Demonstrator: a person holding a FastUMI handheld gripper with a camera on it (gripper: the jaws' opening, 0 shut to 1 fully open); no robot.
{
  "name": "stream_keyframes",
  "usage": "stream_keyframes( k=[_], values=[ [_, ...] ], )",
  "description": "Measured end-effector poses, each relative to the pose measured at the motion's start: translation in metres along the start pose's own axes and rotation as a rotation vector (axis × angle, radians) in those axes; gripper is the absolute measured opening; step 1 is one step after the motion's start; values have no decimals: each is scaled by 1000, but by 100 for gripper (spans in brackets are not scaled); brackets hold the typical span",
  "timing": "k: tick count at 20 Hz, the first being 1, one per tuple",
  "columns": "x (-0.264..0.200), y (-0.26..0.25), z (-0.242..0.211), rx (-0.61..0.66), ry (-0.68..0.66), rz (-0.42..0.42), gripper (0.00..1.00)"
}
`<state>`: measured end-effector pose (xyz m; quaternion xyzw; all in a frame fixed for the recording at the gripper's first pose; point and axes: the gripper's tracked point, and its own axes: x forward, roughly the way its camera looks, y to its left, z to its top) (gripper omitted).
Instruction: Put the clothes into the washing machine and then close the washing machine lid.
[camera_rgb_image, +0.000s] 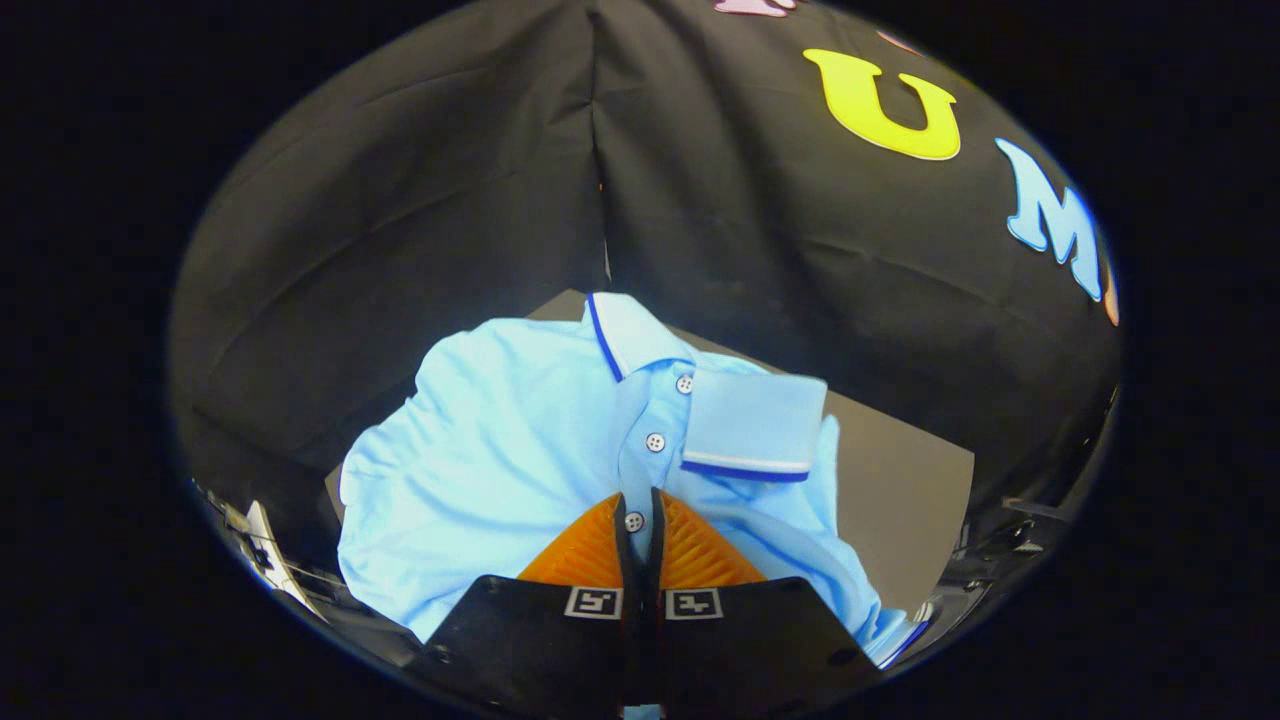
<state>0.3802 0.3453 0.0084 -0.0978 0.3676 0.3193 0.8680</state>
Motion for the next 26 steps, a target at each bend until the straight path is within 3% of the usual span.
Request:
stream_keyframes(
  k=[3,8,12,26],
  values=[
    [-17,6,11,-11,-68,-7,2],
    [-55,11,37,47,-221,55,1],
    [-87,3,48,54,-325,45,2],
    [-167,-76,34,127,-429,-35,2]
  ],
)
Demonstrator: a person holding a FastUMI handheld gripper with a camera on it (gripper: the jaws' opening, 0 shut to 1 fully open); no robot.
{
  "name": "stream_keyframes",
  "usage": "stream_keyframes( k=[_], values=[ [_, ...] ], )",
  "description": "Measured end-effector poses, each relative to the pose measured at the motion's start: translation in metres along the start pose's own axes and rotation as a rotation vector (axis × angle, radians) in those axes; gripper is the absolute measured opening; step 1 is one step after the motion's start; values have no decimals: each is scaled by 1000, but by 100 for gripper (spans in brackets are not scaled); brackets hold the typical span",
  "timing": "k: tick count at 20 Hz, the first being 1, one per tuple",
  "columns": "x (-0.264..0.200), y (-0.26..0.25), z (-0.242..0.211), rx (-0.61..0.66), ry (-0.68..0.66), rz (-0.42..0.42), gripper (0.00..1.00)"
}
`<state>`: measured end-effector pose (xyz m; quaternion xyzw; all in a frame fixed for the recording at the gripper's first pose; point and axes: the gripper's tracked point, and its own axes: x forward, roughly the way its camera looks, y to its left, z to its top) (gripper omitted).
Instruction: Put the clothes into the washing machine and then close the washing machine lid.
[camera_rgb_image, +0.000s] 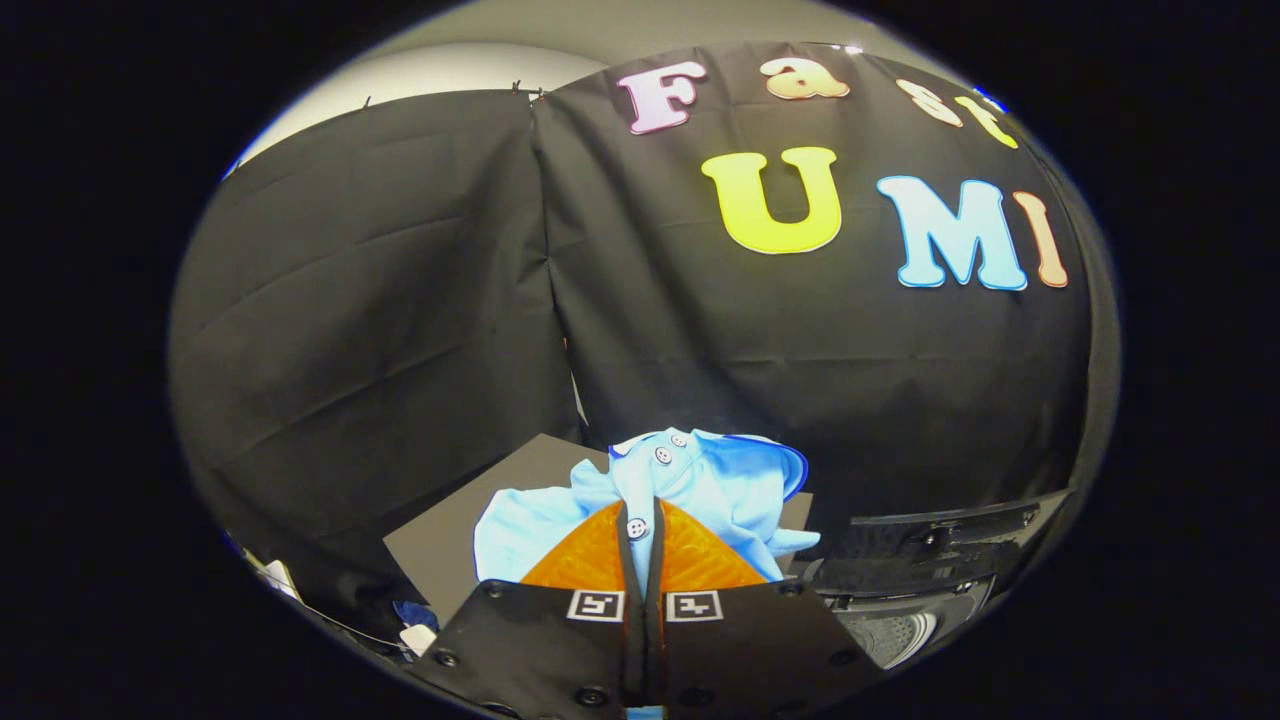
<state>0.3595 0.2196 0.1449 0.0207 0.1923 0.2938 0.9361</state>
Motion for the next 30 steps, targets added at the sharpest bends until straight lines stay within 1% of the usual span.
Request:
stream_keyframes(
  k=[8,15,21,30],
  values=[
    [-40,-58,-12,40,-20,-64,1],
    [-71,-111,-28,63,-27,-136,1],
    [-90,-144,-42,90,-34,-192,1],
    [-109,-181,-65,125,-29,-243,1]
  ],
)
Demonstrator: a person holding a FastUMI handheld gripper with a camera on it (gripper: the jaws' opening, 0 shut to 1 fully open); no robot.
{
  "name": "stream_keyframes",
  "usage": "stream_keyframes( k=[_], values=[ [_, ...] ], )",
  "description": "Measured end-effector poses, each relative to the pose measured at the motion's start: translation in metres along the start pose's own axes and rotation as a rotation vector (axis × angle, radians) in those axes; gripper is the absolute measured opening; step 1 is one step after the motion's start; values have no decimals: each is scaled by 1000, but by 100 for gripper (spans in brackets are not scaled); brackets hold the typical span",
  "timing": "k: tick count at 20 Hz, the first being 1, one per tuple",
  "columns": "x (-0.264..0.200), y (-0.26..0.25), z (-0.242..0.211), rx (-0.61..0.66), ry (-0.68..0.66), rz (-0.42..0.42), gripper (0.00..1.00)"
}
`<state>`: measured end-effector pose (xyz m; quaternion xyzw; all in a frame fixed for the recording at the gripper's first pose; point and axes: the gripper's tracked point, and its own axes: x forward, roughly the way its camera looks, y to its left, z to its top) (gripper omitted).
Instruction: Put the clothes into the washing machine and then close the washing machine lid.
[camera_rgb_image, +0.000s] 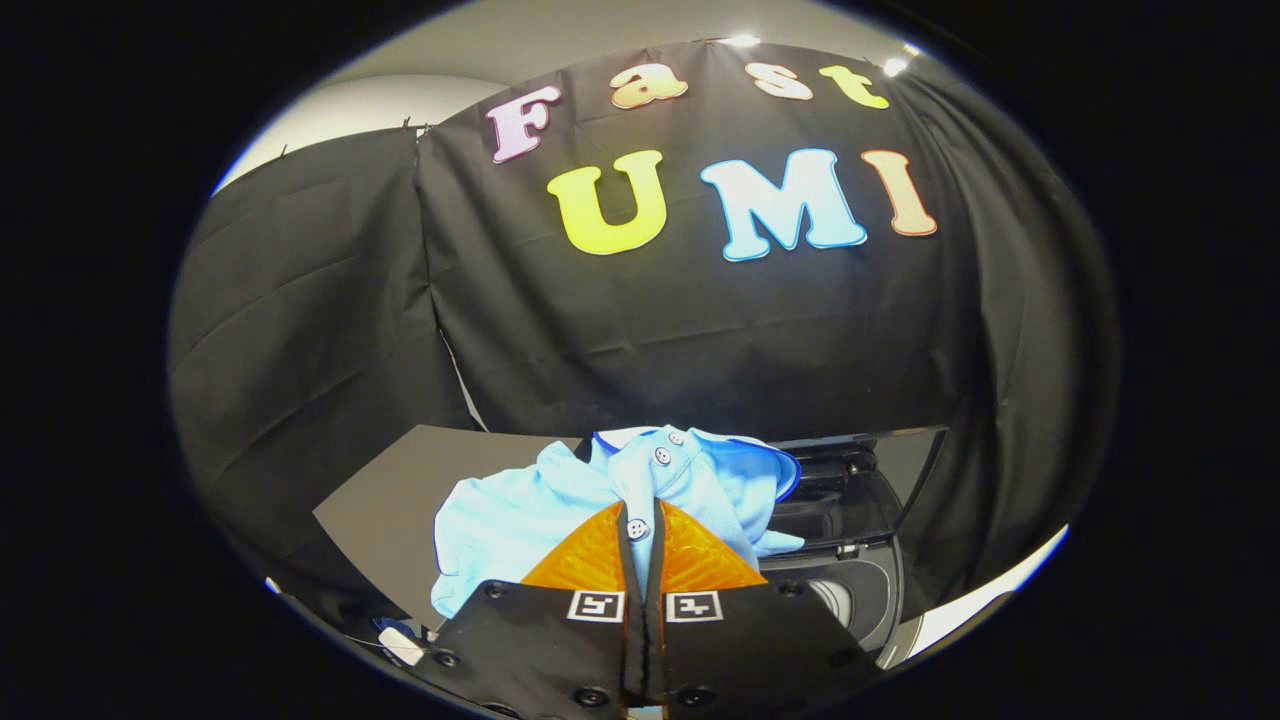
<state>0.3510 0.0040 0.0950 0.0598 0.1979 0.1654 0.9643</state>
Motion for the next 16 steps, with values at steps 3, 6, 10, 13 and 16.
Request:
stream_keyframes(
  k=[3,6,10,13,16],
  values=[
    [-3,-13,-6,5,4,-21,1],
    [-5,-24,-11,14,8,-41,1],
    [-4,-34,-19,12,17,-59,1],
    [0,-41,-28,-6,31,-75,1],
    [7,-50,-38,-32,44,-98,1]
  ],
)
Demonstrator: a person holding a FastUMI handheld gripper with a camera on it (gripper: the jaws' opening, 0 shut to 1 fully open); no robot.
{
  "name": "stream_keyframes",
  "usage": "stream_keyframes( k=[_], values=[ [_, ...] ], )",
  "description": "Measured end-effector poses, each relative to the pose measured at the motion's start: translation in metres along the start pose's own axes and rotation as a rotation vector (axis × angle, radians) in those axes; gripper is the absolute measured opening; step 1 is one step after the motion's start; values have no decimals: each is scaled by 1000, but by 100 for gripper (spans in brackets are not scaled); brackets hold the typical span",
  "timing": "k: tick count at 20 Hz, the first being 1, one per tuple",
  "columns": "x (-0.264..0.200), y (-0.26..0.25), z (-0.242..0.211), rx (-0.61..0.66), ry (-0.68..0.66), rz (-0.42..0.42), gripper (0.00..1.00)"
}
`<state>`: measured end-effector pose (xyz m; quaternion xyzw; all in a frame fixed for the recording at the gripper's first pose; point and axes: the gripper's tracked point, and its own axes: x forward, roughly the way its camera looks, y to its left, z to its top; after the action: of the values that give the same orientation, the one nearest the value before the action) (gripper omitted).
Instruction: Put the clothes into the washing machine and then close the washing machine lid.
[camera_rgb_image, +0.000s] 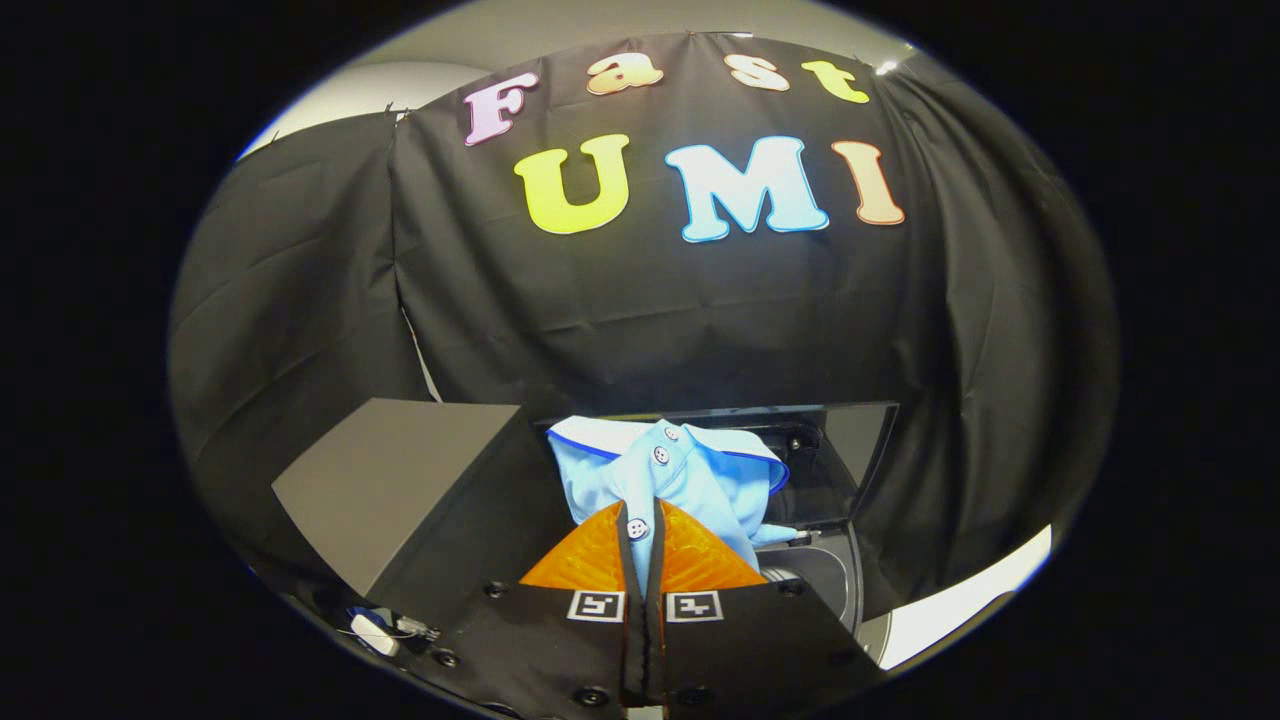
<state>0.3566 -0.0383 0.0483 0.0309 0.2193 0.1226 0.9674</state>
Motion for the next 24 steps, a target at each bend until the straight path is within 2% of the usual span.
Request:
stream_keyframes(
  k=[7,24],
  values=[
    [28,-13,-55,-9,104,-29,1],
    [89,-46,-136,41,271,-108,1]
  ],
)
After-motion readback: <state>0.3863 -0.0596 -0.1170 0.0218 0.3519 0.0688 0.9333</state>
